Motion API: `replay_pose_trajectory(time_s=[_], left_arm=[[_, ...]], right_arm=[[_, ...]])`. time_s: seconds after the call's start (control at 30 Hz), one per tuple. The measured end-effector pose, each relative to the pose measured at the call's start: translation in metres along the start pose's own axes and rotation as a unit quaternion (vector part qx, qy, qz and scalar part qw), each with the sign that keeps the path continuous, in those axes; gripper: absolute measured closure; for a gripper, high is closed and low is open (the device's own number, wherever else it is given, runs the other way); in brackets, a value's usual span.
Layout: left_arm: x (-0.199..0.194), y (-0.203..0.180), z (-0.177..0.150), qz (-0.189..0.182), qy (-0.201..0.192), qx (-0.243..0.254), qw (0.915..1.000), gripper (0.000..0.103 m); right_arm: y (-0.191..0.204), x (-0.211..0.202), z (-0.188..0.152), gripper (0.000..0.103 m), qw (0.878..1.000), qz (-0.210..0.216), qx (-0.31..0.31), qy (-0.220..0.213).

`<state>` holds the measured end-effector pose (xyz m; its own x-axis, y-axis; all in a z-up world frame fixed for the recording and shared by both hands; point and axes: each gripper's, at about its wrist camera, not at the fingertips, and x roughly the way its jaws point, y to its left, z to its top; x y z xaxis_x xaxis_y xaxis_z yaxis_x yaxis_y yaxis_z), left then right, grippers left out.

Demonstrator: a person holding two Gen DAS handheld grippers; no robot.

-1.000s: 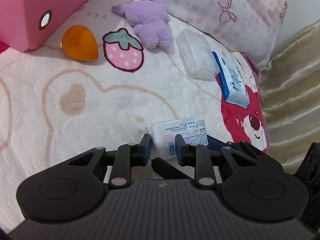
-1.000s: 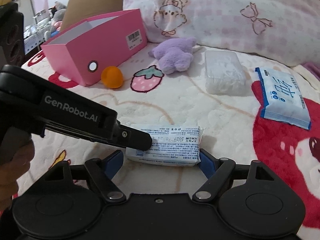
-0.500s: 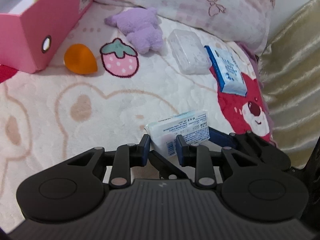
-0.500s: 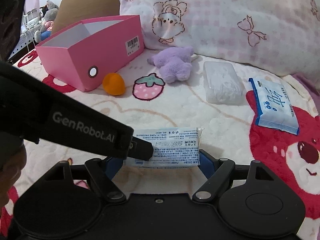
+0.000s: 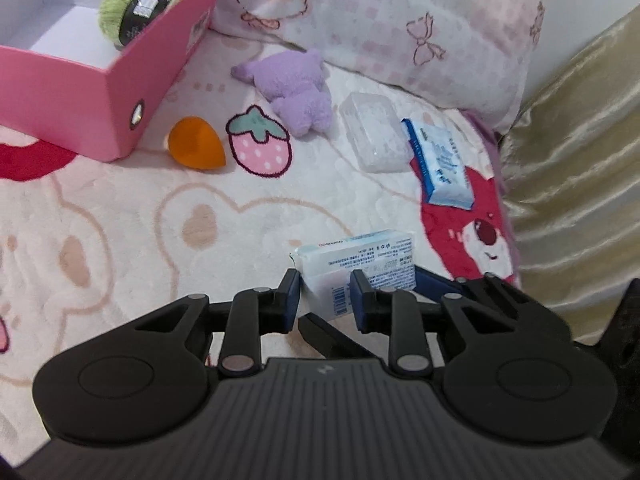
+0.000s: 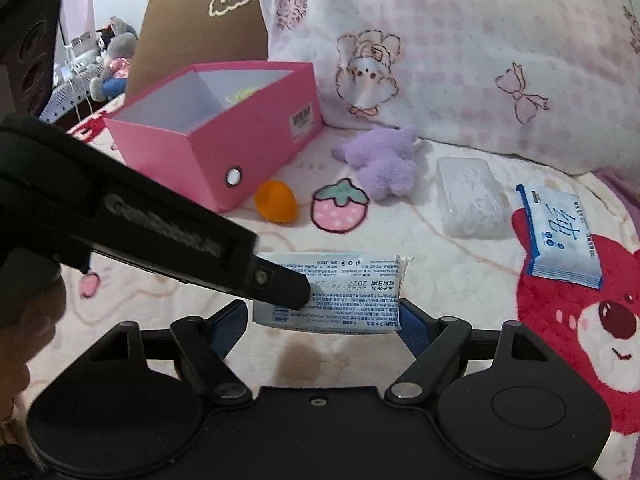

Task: Organize objects
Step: 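Lift the soap box with the left gripper toward the pink box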

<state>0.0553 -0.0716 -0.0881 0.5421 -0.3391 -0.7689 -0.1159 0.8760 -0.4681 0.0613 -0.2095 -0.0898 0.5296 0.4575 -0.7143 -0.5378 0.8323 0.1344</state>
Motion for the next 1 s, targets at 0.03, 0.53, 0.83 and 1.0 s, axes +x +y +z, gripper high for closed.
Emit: replay_pose_trajectory(time_s=[0.03, 0.53, 0.83, 1.0], left_arm=[[-0.005, 0.0, 0.0, 0.002, -0.003, 0.005, 1.0, 0.078], [-0.06, 0.0, -0.009, 0.022, -0.033, 0.044, 0.9982, 0.077], [-0.092, 0.013, -0.002, 0.032, -0.033, 0.024, 0.9987, 0.076], [-0.103, 0.021, 0.002, 0.029, -0.042, 0.006, 0.9987, 0.076]], right_arm=[[0.001, -0.003, 0.001, 0.019, 1.0, 0.007, 0.003, -0.001], [0.04, -0.032, 0.014, 0.022, 1.0, 0.023, -0.005, -0.007], [0.061, -0.045, 0.028, 0.033, 0.999, 0.038, -0.011, -0.006], [0.067, -0.044, 0.036, 0.038, 0.999, 0.039, -0.004, 0.008]])
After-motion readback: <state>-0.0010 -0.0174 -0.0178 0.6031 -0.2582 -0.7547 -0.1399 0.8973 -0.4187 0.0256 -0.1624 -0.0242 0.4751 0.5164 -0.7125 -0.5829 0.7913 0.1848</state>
